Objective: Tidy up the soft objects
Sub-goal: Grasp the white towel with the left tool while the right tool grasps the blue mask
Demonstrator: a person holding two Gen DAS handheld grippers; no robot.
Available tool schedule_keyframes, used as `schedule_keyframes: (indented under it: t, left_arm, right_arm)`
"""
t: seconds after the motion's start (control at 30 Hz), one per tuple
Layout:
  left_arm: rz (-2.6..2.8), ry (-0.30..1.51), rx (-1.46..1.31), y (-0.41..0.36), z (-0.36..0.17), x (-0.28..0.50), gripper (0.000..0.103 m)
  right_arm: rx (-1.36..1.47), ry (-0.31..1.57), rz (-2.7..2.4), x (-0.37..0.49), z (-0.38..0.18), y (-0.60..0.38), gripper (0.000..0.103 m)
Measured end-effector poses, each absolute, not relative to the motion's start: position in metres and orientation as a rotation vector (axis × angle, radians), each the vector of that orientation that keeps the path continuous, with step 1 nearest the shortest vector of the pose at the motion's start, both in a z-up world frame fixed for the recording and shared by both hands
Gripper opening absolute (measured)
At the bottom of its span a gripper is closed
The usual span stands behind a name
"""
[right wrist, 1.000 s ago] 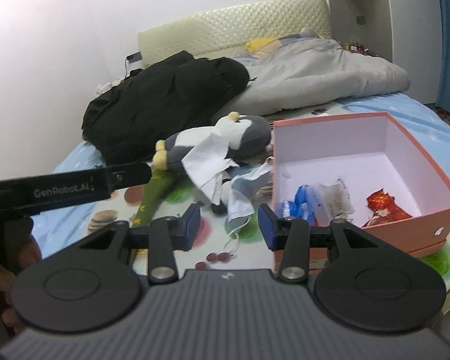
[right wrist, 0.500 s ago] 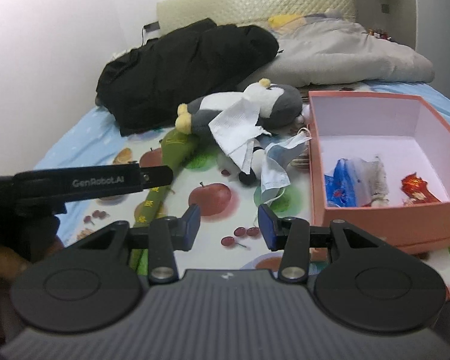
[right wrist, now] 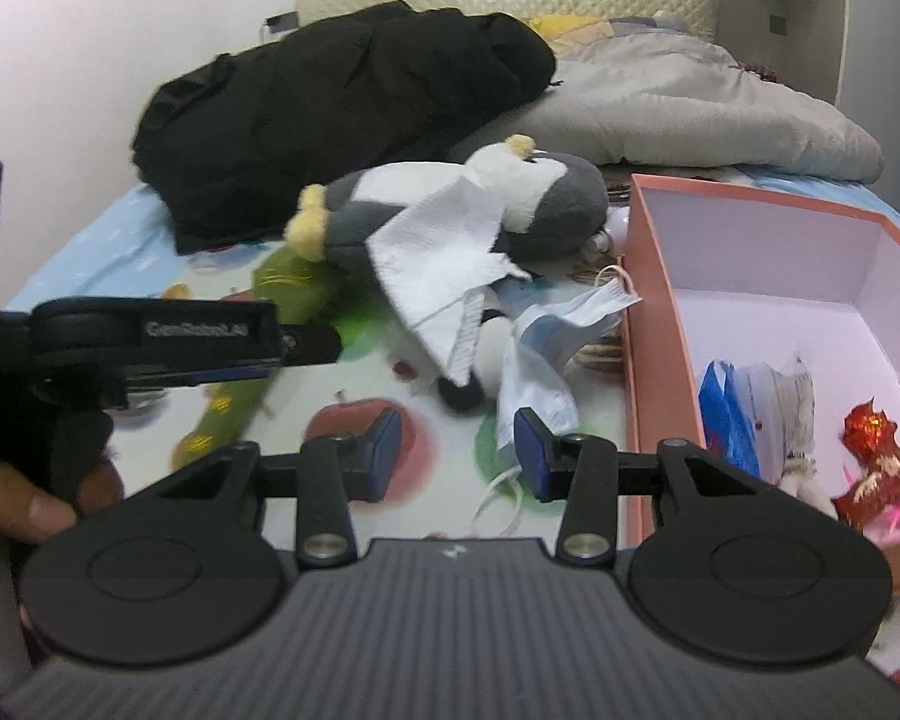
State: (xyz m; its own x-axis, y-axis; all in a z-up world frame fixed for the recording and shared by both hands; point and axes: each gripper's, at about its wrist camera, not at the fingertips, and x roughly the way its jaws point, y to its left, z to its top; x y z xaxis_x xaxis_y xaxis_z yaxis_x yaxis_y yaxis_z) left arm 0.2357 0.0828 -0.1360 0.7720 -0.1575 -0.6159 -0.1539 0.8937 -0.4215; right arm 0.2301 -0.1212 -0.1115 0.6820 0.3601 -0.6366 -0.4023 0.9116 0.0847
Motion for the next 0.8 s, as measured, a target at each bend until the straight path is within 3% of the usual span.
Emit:
schedule_keyframes:
  t: [0.43, 0.57, 0.67, 0.8]
  left_arm:
    - [-0.039, 0.713, -0.581, 0.110, -0.175, 0.325, 0.057]
    - [-0.051, 0.725, -0.620, 0.109, -0.185, 0.345, 0.050]
    - [-0.045, 0.733, -0.634, 0.108, -0.190, 0.357, 0.037]
    - [-0.047, 0.731, -0.656, 0.109, -0.193, 0.364, 0.013]
  right_arm:
    - [-0.202, 0.698, 0.368, 0.291, -0.146, -0.092, 0.043]
    - [-0.226, 0.711, 0.350, 0.304, -0.157, -0.088, 0.043]
    - [-0.218, 0.734, 0.345, 0.313, -0.165, -0.088, 0.027]
    - [-0.199, 0.738, 0.366, 0.317, -0.167, -0.091, 0.018]
